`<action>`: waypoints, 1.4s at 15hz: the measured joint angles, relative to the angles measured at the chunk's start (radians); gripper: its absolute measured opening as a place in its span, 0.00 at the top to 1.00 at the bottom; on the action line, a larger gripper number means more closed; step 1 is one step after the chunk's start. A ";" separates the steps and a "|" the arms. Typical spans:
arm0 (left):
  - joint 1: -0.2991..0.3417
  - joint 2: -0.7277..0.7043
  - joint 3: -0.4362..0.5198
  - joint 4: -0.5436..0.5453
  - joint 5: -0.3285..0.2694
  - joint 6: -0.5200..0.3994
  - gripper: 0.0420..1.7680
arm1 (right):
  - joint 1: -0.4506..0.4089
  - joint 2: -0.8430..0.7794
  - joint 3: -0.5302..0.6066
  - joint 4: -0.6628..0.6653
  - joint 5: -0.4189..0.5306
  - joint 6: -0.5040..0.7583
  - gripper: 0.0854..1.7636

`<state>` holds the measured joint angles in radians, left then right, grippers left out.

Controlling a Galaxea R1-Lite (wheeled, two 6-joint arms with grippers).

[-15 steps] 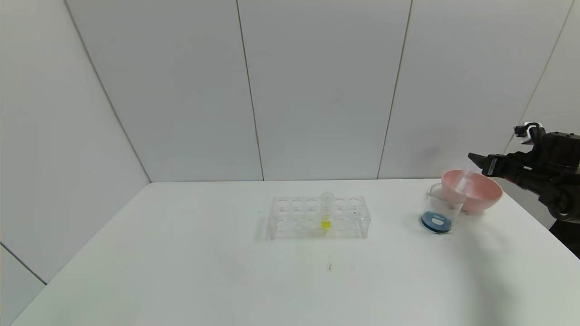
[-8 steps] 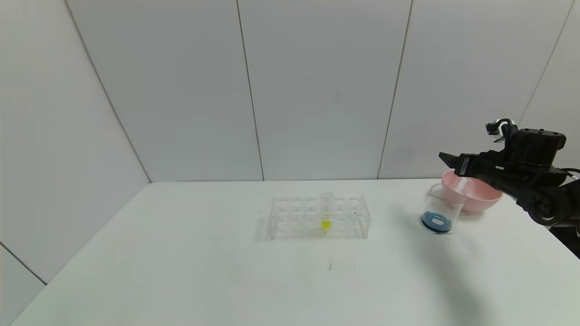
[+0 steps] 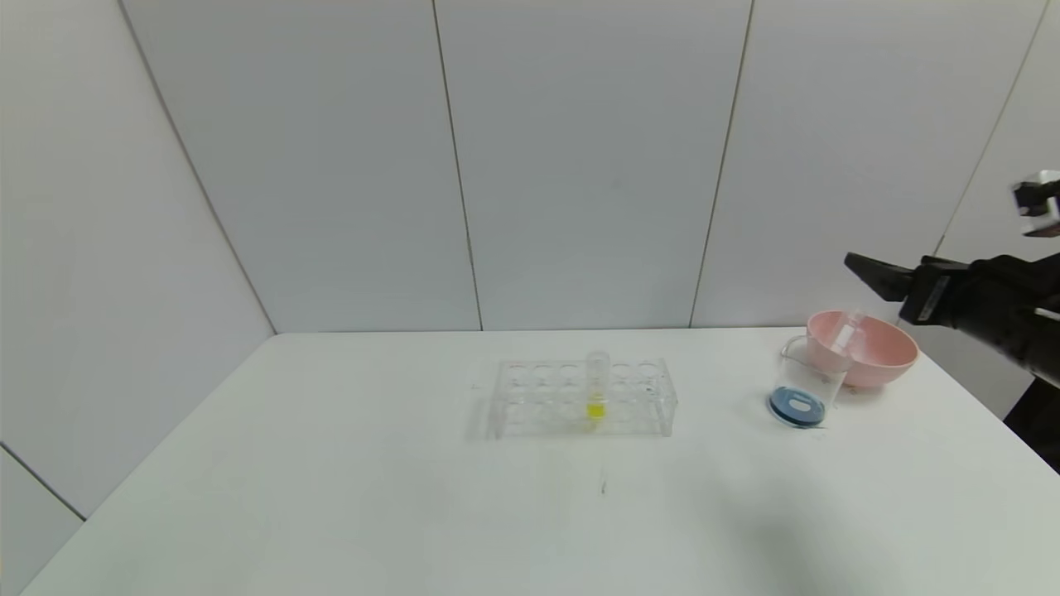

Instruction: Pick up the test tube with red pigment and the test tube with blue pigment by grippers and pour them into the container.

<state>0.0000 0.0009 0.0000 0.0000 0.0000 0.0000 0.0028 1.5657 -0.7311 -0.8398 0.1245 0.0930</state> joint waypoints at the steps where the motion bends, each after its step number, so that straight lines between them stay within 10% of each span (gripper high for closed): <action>1: 0.000 0.000 0.000 0.000 0.000 0.000 0.00 | 0.001 -0.085 0.047 0.001 0.003 0.000 0.06; 7: 0.000 0.000 0.000 0.000 0.000 0.000 0.00 | 0.003 -0.589 0.249 0.093 0.017 -0.003 0.05; 16: 0.000 0.000 0.000 0.000 0.000 0.000 0.00 | -0.006 -1.375 0.304 0.643 0.098 -0.081 0.04; 21: 0.000 0.000 0.000 0.000 0.000 0.000 0.00 | -0.009 -1.546 0.503 0.636 -0.018 -0.120 0.04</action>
<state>0.0000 0.0009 0.0000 0.0000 0.0000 0.0000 -0.0062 0.0200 -0.2285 -0.2043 0.1068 -0.0270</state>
